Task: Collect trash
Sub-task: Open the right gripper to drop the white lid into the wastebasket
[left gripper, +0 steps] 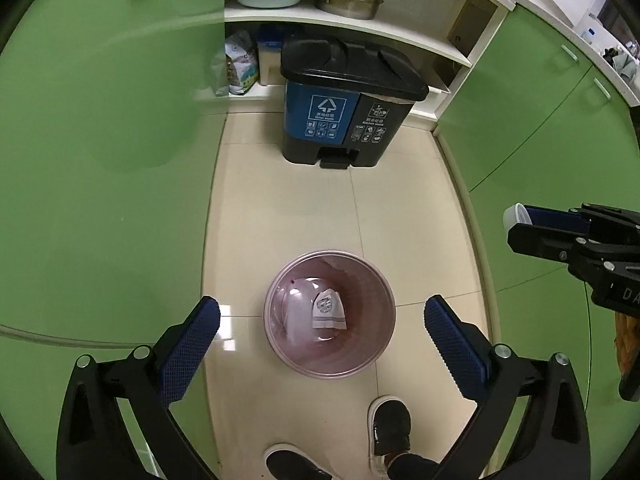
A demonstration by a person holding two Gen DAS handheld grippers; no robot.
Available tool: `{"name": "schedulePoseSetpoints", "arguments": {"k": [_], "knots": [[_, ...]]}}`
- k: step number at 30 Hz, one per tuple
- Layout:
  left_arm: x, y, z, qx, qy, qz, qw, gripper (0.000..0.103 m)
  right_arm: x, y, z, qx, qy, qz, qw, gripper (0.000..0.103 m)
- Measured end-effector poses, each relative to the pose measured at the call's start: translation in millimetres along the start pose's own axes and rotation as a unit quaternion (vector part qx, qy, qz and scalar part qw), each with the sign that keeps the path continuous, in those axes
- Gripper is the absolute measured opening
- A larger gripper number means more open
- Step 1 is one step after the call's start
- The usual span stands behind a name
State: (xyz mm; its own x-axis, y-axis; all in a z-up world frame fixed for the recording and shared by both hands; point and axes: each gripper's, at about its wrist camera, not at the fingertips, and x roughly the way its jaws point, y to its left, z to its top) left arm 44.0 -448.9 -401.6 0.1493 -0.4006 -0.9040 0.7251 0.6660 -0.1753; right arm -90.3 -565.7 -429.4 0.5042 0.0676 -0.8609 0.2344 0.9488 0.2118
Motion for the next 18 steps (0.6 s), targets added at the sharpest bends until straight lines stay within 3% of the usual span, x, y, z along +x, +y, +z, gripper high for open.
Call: {"name": "schedulePoseSetpoints", "arguments": {"k": [18], "knots": [[-17.9,28.8,-5.1,-0.04,-0.009,0.0,0.9992,0.098,23.6,19.4,5.1,-0.021,0.013,0.018,1.0,0.032]]}}
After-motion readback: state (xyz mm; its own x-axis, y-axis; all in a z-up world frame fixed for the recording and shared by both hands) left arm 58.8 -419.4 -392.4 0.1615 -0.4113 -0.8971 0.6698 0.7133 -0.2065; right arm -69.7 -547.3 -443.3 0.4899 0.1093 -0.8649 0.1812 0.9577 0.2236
